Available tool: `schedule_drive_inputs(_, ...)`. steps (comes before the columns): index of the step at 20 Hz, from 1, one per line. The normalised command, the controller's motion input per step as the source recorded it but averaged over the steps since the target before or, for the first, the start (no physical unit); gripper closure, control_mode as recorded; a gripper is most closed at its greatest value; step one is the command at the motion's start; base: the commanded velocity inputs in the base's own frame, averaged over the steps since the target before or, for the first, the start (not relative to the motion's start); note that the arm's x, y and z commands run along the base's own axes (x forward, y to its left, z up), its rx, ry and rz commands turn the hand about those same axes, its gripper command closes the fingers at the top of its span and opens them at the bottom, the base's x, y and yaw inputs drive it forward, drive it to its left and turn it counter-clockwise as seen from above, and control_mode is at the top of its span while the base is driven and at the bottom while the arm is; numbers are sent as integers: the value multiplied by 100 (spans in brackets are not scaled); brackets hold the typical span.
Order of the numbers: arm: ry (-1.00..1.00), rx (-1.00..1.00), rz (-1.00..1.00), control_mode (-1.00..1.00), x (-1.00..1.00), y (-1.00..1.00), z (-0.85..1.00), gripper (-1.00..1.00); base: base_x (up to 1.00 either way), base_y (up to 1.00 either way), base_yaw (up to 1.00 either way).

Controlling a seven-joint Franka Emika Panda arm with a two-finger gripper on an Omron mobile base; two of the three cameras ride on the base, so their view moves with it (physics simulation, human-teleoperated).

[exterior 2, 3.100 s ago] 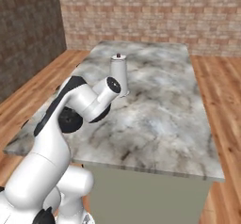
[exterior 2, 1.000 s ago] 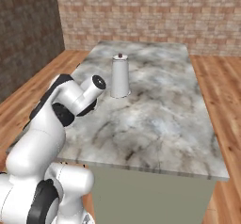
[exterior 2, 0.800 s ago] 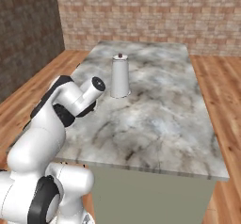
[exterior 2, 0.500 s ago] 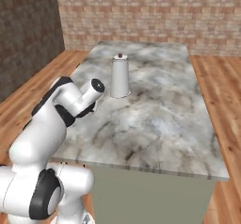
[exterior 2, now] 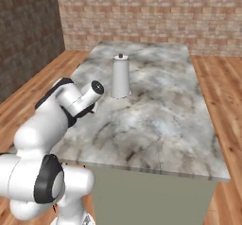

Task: The kettle is done boiling. Turn off the stove, then wait for 300 timesteps before moving the kettle to the dining table.

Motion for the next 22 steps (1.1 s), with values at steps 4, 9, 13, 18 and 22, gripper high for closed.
schedule_drive_inputs(4, 0, 0, -1, -100, 20, 7, -22, 100, 0, 0, 0)
schedule_drive_inputs(9, 0, 0, -3, -100, 13, 1, -24, 100, 0, 0, 0)
schedule_drive_inputs(13, 0, 0, -2, -100, 10, 1, -22, 100, 0, 0, 0)
schedule_drive_inputs(18, 0, 0, -2, -100, 11, 0, -14, 100, 0, 0, 0)
schedule_drive_inputs(22, 0, 0, -2, -100, 13, 4, -12, 100, 0, 0, 0)
